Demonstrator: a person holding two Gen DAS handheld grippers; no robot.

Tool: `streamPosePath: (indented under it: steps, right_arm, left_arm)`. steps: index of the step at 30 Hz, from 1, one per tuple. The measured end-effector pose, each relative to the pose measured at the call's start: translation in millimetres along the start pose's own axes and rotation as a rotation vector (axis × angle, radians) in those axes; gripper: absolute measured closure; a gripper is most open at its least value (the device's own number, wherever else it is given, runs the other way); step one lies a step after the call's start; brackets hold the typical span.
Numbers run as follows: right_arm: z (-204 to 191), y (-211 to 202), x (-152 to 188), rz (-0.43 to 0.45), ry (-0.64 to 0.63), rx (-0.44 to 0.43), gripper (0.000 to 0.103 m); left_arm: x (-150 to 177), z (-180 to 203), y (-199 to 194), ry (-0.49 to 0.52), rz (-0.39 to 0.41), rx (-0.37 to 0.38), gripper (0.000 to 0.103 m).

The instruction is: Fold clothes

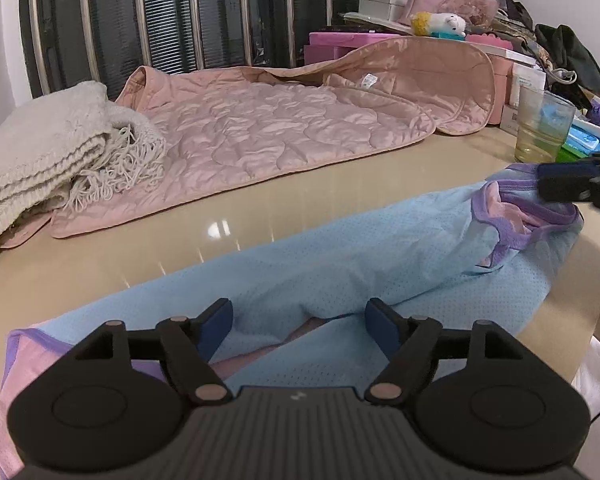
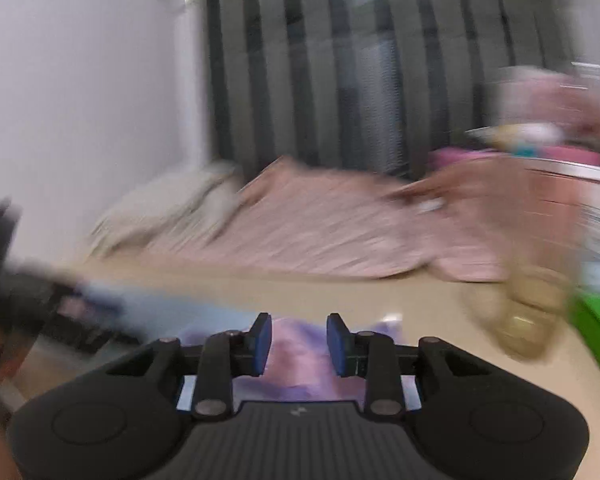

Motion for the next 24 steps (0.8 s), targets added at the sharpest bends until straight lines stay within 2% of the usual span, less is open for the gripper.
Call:
streamPosePath:
  steps: [1, 2, 3, 5, 7, 8, 9, 10, 11, 12, 16, 17, 18, 21, 22, 23, 24]
  right_arm:
    - [-1.3, 12.4, -4.7, -0.037, -0.024, -0.042, 0.084]
    - [-1.5, 26.9, -8.0, -0.082, -0.03, -0.075, 0.097]
    - [-2.3, 41.5, -9.1, -0.129, -0.019, -0.096, 0.098]
    - [-4.4, 65.7, -6.8, -0.17, 0.013, -0.135, 0.097]
    - [-3.2, 69.4, -5.1, -0.144, 0.102, -0.205, 0.096]
    - [-2.3, 69.3, -4.4, -0.126, 0.152, -0.243, 0.094]
    - [0.5, 66.6, -2.8, -0.114, 0.199, -0.267, 0.081]
    - [4.3, 60.5, -0.4, -0.102, 0.236, -0.265, 0.072]
    - [8.0, 53.2, 2.3, -0.089, 0.269, -0.254, 0.059]
    - [11.8, 46.0, 4.9, -0.076, 0.302, -0.243, 0.051]
    - [22.1, 37.8, 11.0, -0.038, 0.474, -0.276, 0.049]
    - [22.5, 41.2, 9.5, -0.029, 0.503, -0.28, 0.045]
    - [23.3, 46.3, 8.6, -0.032, 0.528, -0.266, 0.042]
    - [26.2, 67.5, 8.3, -0.061, 0.608, -0.205, 0.042]
    - [26.5, 72.8, 9.1, -0.067, 0.631, -0.184, 0.046]
    - [26.6, 76.7, 10.0, -0.073, 0.651, -0.162, 0.056]
    - [27.0, 79.5, 10.6, -0.088, 0.672, -0.129, 0.088]
  left_arm:
    - [0.1, 1.3, -0.2, 0.0, 0.001, -0.003, 0.027]
    - [0.4, 1.9, -0.3, 0.0, 0.003, -0.005, 0.027]
    - [0.8, 2.0, -0.4, 0.0, 0.005, -0.006, 0.027]
    - [1.2, 1.2, -0.3, -0.006, 0.007, -0.004, 0.027]
    - [1.7, 0.9, -0.5, -0.01, 0.009, -0.003, 0.027]
    - [1.9, 0.9, -0.8, -0.011, 0.009, -0.003, 0.027]
    - [2.1, 0.9, -1.0, -0.011, 0.01, -0.002, 0.027]
    - [2.1, 0.8, -1.0, -0.011, 0.011, -0.002, 0.027]
    - [2.3, 0.8, -1.0, -0.011, 0.012, -0.002, 0.027]
    - [2.6, 0.8, -0.9, -0.01, 0.014, -0.002, 0.027]
    - [2.4, 0.2, 0.0, -0.009, 0.014, 0.001, 0.026]
    - [2.2, 0.1, 0.2, -0.009, 0.013, 0.002, 0.026]
    - [2.5, 0.2, 0.1, -0.009, 0.014, 0.001, 0.026]
    - [3.3, 0.1, -1.0, -0.012, 0.015, 0.0, 0.026]
    - [3.5, 0.2, -1.2, -0.013, 0.015, 0.0, 0.025]
    - [3.8, 0.2, -1.4, -0.014, 0.015, 0.0, 0.025]
    - [4.0, 0.2, -1.6, -0.015, 0.015, 0.0, 0.025]
Point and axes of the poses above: each gripper's, at about its wrist camera, not at the fingertips, and y roughly the way its jaws point, z to its right, x to its underside, the point moved 2 cm from there along y, roughly the way its jaws point, and after that the axes turned 12 degrees about -y, right-handed, at the moved point
